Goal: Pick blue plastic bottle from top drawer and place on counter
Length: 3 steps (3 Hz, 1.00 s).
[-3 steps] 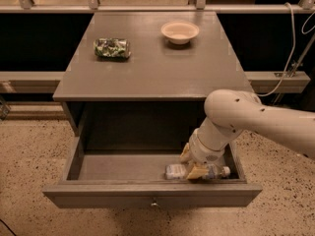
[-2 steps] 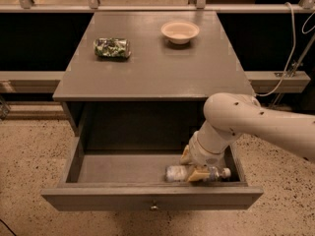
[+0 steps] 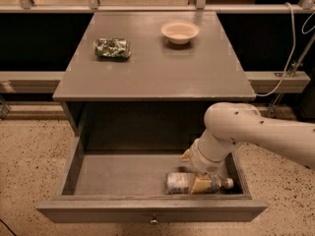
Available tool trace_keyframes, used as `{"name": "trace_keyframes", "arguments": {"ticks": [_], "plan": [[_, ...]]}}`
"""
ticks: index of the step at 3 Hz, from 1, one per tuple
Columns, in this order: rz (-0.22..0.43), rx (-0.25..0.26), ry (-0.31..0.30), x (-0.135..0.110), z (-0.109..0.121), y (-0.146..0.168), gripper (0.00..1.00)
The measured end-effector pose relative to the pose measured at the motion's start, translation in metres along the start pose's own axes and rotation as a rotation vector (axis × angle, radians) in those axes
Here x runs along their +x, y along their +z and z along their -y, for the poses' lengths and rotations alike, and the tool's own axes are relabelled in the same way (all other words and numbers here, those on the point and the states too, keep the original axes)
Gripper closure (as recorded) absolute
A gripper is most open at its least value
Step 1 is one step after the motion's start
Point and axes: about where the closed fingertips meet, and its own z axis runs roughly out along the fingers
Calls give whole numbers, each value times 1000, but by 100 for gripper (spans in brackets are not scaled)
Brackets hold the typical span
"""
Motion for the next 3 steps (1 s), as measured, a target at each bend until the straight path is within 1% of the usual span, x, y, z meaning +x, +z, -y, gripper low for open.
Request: {"name": "trace_keyframes", "arguments": {"ticks": [1, 2, 3], "plan": [[-3, -4, -6, 3, -9, 13, 34], [14, 9, -3, 4, -13, 9, 65], [67, 37, -12, -8, -3, -32, 90]]}}
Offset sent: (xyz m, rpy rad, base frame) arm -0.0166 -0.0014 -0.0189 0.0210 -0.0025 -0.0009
